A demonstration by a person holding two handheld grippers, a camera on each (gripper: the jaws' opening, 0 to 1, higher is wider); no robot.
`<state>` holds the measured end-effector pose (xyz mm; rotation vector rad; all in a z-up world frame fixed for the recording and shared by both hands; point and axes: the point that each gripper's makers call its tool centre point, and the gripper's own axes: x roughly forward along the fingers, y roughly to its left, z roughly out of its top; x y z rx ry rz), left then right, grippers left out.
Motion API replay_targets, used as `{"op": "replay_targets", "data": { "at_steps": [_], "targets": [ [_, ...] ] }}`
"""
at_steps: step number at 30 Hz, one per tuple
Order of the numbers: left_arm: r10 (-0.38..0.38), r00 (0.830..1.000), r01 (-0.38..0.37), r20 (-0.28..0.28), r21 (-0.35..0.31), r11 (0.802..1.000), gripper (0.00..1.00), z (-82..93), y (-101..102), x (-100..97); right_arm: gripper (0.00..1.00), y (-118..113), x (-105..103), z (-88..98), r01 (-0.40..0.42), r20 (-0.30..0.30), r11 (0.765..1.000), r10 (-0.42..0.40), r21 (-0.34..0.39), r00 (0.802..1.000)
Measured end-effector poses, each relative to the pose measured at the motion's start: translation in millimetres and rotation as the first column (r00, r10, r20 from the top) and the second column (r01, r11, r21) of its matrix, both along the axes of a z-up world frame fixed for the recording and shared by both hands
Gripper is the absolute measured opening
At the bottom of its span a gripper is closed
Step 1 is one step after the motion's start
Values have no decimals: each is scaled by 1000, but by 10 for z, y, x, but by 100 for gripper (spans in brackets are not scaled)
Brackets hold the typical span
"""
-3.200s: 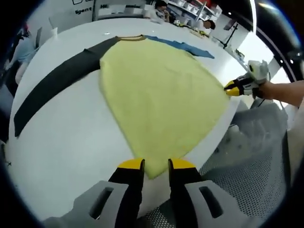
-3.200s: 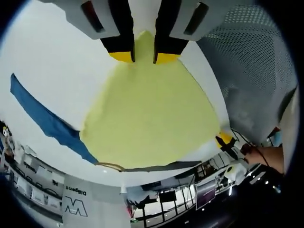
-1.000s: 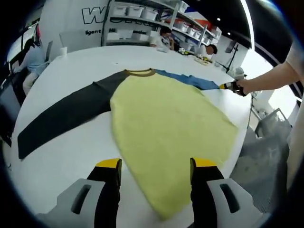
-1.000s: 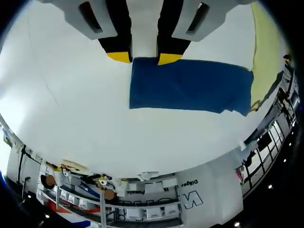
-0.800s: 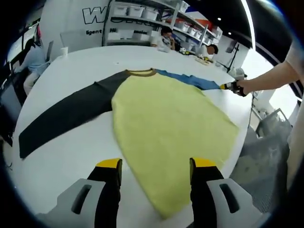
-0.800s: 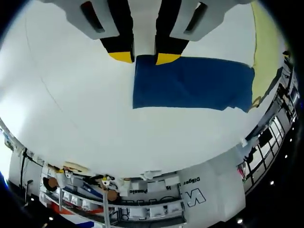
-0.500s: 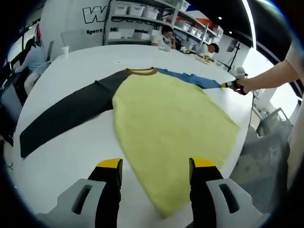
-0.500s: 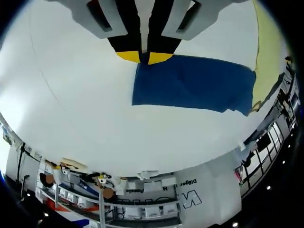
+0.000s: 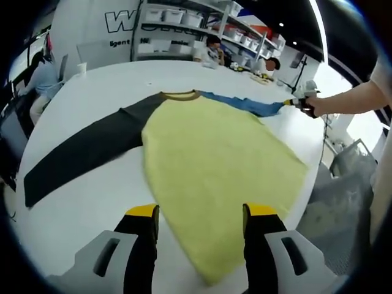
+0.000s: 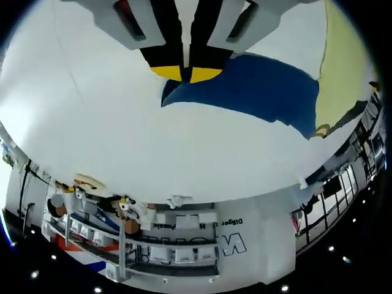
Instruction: Fold the garment on the visible template until the final outline fits inside the template.
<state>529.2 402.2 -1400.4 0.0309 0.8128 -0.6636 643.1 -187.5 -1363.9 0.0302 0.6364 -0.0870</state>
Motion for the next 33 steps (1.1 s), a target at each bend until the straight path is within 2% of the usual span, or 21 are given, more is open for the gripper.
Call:
{"op": "replay_targets", "data": {
  "at_steps": [6,9,11,15,20,24,27,31,33],
  "targets": [
    [6,1000,-6,11,-10,1000,60,31,41,-17,0,281,188,240,-82,51,996,83,-32,995],
    [11,1000,-10,16,-13,1000,60,41,69,-35,0,540,281,360,-156,64,985,160,-70,985],
    [13,1000,-13,19,-15,1000,60,41,88,-44,0,666,324,408,-169,81,983,174,-65,981],
    [21,999,-20,27,-25,999,60,61,106,-60,0,973,438,506,-236,109,968,244,-83,964],
    [25,999,-24,32,-34,999,60,72,141,-78,0,1498,591,646,-322,155,943,332,-83,931],
    [27,999,-25,33,-36,999,60,79,171,-102,0,1857,677,654,-369,172,927,375,-68,911],
    [28,999,-27,33,-35,999,60,84,206,-108,0,2205,730,620,-419,177,905,424,-65,888],
    [26,999,-25,37,-33,999,60,96,252,-108,0,2558,787,586,-449,192,892,450,-51,872],
    [27,999,-26,37,-32,999,60,99,270,-107,0,2713,807,567,-474,186,878,478,-64,859]
  ]
}}
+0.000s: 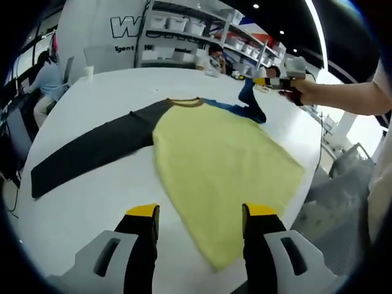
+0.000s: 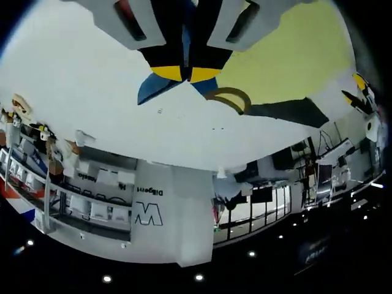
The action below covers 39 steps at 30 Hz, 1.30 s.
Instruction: Fold the garment on the visible template until the final outline fits inside the template.
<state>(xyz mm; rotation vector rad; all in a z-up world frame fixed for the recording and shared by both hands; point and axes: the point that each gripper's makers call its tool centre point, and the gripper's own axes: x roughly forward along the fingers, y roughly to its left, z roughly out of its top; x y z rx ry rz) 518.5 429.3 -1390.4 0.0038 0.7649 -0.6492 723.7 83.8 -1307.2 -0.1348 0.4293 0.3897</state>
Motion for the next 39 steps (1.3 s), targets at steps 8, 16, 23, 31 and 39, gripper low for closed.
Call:
{"op": "replay_targets", "data": {
  "at_steps": [8,16,23,31,39],
  "targets": [
    [-1,1000,1,2,0,1000,62,-5,40,10,0,601,102,23,-78,19,997,78,2,997],
    [3,1000,-2,20,-12,1000,68,34,29,69,0,1057,159,25,-155,29,987,156,-31,987],
    [1,999,-1,39,-12,1000,76,56,37,70,0,1406,130,14,-246,49,954,258,-171,965],
    [9,999,-9,36,-8,1000,76,57,80,30,0,1776,75,-142,-329,13,909,343,-257,939],
    [24,999,-24,38,5,1000,75,70,161,18,0,2056,12,-283,-383,-15,885,393,-265,919]
  ]
}}
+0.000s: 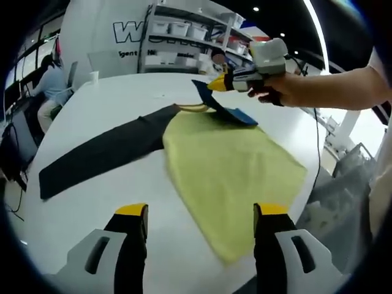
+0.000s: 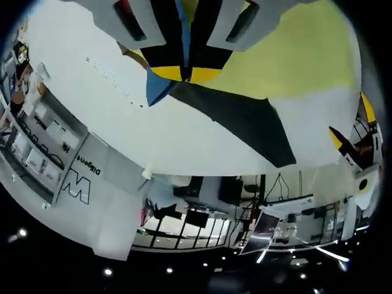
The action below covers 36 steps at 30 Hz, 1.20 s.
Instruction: Fold the garment on the visible template until the final outline fits inside the template.
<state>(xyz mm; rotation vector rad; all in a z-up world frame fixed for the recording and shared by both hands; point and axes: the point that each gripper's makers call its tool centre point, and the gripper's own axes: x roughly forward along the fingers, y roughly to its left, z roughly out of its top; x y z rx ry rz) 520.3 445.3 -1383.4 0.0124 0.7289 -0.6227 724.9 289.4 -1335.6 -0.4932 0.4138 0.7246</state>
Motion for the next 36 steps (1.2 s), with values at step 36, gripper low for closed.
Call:
{"op": "replay_targets", "data": {
  "at_steps": [36],
  "targets": [
    [31,999,-31,-18,3,1000,73,-60,81,-62,0,900,-545,-563,-312,-108,946,303,-86,947]
  ]
}}
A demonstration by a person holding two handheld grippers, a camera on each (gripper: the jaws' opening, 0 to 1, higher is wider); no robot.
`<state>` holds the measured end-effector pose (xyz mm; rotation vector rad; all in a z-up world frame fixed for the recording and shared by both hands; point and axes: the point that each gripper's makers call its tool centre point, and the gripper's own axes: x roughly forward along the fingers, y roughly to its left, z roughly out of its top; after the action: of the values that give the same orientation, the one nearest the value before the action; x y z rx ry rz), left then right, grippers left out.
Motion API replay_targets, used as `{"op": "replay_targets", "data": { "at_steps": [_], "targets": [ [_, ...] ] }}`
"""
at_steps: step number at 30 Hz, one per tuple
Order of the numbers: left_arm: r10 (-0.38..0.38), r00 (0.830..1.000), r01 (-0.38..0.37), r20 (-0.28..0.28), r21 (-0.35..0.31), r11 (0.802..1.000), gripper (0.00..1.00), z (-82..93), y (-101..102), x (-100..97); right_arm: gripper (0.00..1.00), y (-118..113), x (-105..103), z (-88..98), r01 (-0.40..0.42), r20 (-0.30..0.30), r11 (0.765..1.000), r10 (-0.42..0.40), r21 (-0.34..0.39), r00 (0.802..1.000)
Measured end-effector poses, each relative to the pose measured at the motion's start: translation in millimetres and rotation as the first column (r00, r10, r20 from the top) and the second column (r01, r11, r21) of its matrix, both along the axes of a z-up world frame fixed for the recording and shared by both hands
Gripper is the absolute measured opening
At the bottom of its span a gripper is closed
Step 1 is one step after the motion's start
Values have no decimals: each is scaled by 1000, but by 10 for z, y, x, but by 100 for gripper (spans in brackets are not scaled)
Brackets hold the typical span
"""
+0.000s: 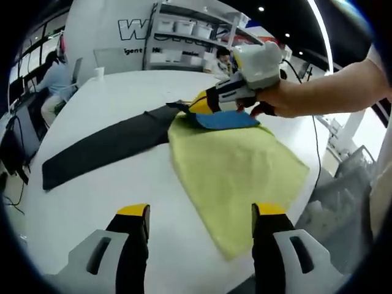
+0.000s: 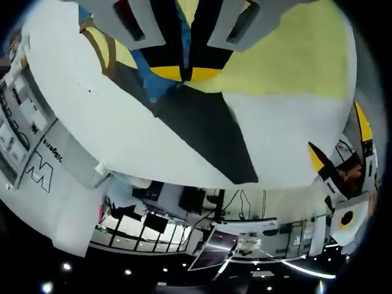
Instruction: Fold the garment on the visible template until the final outline fits inside the template.
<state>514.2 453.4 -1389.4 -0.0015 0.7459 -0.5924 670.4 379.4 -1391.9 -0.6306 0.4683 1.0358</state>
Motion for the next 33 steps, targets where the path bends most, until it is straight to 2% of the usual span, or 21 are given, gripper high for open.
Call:
{"op": "replay_targets", "data": {
  "at_steps": [2,6,10,14,16,18,29,33],
  "targets": [
    [0,1000,0,-1,1,1000,72,-2,3,-2,5,29,-38,-21,-1,-16,1000,1,10,1000],
    [2,1000,-2,-2,0,1000,72,-9,8,9,3,0,-89,-24,-10,-23,1000,10,10,1000],
    [4,1000,-4,-2,-4,1000,72,-18,4,29,3,-140,-55,-40,24,-32,1000,-24,12,999],
    [7,1000,-7,-3,-9,1000,72,-22,12,58,3,-262,-25,-11,85,-63,994,-81,65,995],
    [19,1000,-19,-7,-15,1000,72,-29,47,84,3,-327,4,-1,116,-76,989,-109,94,991],
    [32,999,-32,-12,-19,999,72,-37,95,109,2,-381,20,-10,162,-116,978,-147,131,982],
    [106,994,-106,-14,-30,994,72,-34,357,261,1,-685,133,-105,265,-159,954,-242,143,957],
    [137,991,-137,-12,-32,990,72,-18,478,345,5,-761,159,-82,292,-174,938,-262,185,949]
  ]
}}
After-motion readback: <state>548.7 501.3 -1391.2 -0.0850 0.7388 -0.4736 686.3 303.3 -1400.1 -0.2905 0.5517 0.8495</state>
